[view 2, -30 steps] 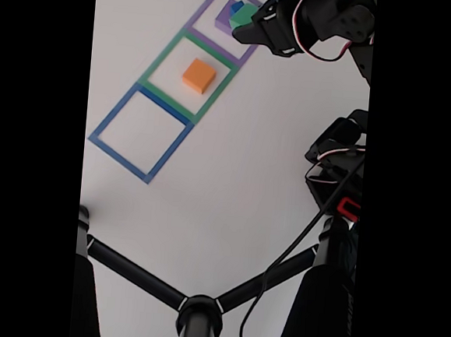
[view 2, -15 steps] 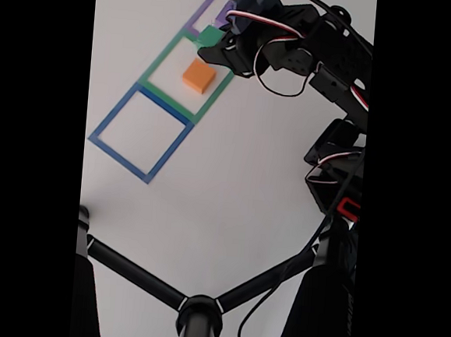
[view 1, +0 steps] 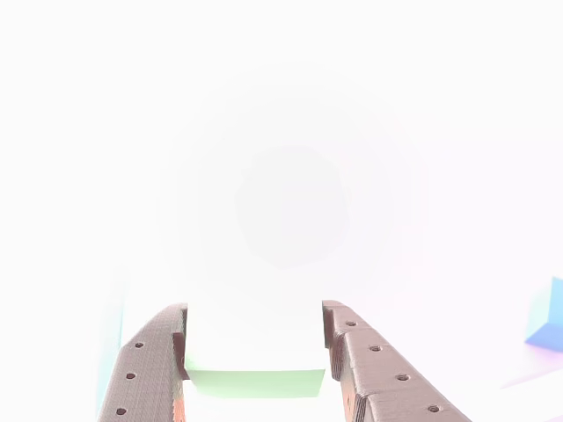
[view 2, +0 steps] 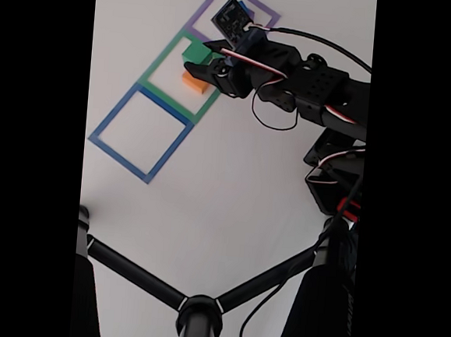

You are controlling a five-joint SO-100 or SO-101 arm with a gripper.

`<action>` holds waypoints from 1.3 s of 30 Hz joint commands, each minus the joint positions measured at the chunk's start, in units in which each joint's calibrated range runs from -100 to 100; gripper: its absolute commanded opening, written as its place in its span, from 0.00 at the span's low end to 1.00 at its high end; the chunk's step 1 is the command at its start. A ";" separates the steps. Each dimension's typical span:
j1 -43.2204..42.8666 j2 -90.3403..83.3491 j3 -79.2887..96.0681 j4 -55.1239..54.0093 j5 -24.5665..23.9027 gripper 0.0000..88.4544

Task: Tower of hanoi

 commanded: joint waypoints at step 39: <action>0.59 27.25 9.85 -43.22 0.59 0.10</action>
